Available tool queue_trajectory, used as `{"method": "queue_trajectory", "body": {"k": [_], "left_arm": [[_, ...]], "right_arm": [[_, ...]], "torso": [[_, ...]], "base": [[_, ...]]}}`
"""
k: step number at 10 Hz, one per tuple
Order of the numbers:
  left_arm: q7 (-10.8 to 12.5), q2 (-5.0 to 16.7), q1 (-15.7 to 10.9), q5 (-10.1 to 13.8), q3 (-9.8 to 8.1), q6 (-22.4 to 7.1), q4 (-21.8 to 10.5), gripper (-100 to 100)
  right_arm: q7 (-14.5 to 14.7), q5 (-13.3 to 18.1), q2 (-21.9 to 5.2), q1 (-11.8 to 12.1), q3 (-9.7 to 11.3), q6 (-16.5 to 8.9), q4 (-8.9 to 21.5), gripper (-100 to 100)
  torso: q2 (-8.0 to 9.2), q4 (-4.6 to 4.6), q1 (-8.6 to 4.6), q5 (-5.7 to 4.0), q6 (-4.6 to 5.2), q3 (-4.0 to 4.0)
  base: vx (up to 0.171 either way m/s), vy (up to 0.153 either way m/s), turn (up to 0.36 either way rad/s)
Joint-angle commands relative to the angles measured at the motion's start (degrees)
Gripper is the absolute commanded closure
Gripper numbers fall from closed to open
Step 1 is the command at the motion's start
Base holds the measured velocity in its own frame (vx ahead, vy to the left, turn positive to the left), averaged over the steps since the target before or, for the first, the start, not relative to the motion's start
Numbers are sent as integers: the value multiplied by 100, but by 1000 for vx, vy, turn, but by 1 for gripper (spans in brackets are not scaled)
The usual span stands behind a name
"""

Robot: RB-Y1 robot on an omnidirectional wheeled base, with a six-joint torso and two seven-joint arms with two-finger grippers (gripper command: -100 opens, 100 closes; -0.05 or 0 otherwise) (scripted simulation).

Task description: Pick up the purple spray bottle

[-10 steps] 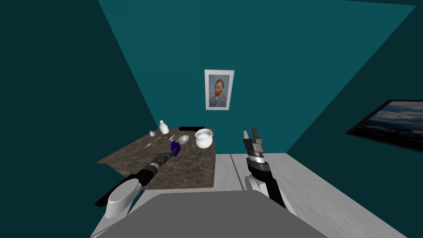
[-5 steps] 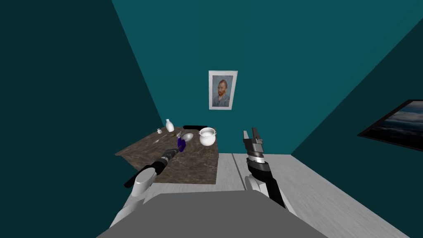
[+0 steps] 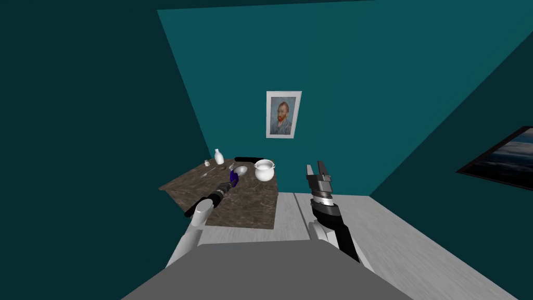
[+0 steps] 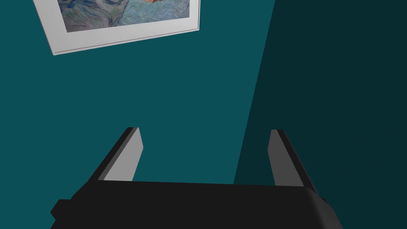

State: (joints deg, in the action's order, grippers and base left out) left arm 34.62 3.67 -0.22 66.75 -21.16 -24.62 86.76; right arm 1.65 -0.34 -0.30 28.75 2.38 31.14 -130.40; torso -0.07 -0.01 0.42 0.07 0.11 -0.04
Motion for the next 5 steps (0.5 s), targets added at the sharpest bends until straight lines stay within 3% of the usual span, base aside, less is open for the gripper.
{"method": "queue_trajectory", "body": {"k": [1, 3, 5], "left_arm": [[147, -40, -286, -286, 264, 286, -286, -100], [147, -40, -612, -290, 264, 328, -603, -100], [147, -40, -822, -290, 264, 328, -866, -100]], "right_arm": [[0, 0, 0, 0, 0, 0, 0, 0], [0, 0, 0, 0, 0, 0, 0, 0], [0, 0, 0, 0, 0, 0, 0, 0]], "torso": [[0, 0, 0, 0, 0, 0], [10, 1, 9, 2, -2, 5], [-13, -3, -14, -3, 0, -7]], "base": [[-78, 72, 150], [-78, 56, 44], [-3, 2, -5]]}}
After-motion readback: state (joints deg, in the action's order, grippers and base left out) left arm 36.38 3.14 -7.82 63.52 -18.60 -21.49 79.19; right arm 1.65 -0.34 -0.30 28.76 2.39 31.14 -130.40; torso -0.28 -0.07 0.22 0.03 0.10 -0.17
